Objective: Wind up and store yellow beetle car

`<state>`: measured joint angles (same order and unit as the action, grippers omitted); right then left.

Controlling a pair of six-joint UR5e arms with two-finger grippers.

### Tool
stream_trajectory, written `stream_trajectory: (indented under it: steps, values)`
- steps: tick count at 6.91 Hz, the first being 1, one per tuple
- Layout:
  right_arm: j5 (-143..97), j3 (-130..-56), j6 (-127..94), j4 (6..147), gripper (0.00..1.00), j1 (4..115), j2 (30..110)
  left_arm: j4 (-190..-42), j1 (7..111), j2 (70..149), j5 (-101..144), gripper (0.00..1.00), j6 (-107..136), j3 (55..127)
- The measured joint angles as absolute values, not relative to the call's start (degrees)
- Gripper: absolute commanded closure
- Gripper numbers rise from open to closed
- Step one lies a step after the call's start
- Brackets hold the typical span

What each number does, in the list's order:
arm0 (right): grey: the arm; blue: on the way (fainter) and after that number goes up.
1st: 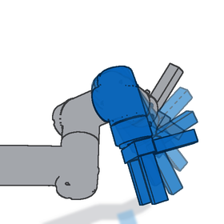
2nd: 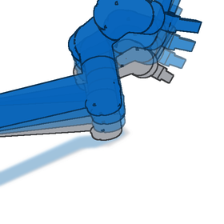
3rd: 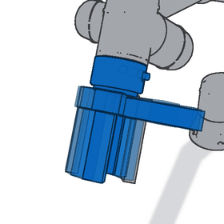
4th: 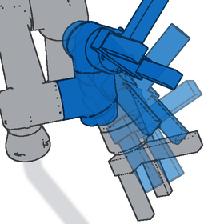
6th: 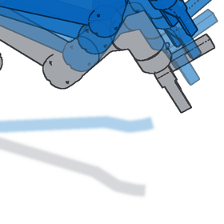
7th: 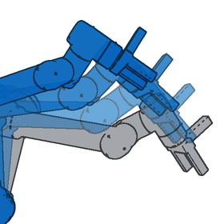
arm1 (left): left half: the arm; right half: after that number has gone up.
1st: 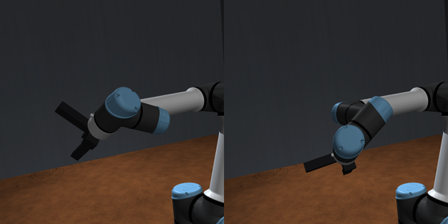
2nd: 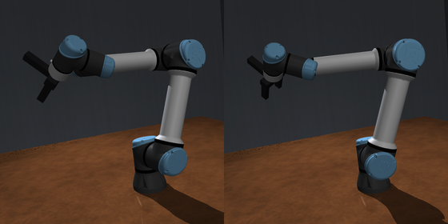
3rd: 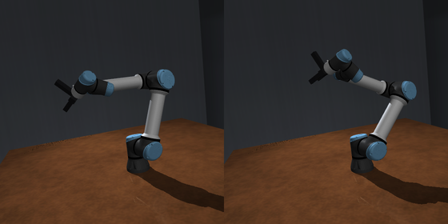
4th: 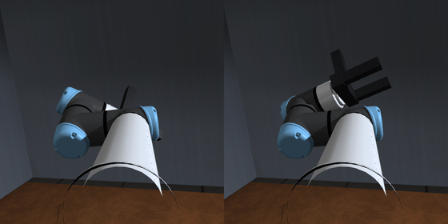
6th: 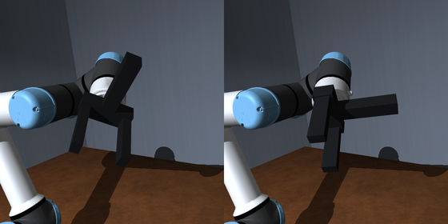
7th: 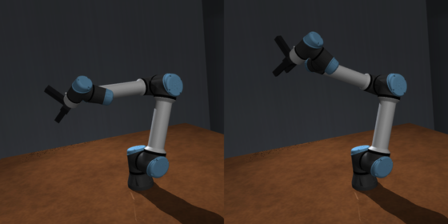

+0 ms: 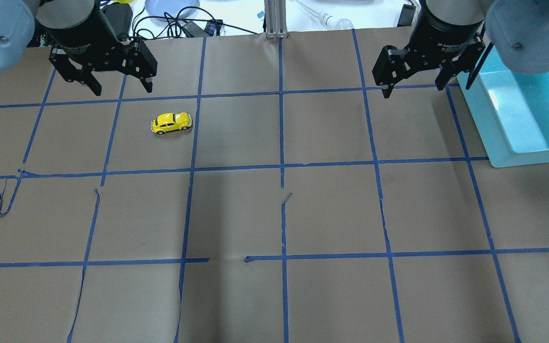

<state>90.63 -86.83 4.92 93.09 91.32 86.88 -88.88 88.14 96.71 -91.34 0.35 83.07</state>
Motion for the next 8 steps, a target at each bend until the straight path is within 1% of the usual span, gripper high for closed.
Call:
stream_trajectory:
  steps: [8]
  values:
    - [90.59,-86.82,4.84,92.83,0.0,91.26,86.92,-90.88,87.73,95.55,-90.99,0.0,0.33,84.78]
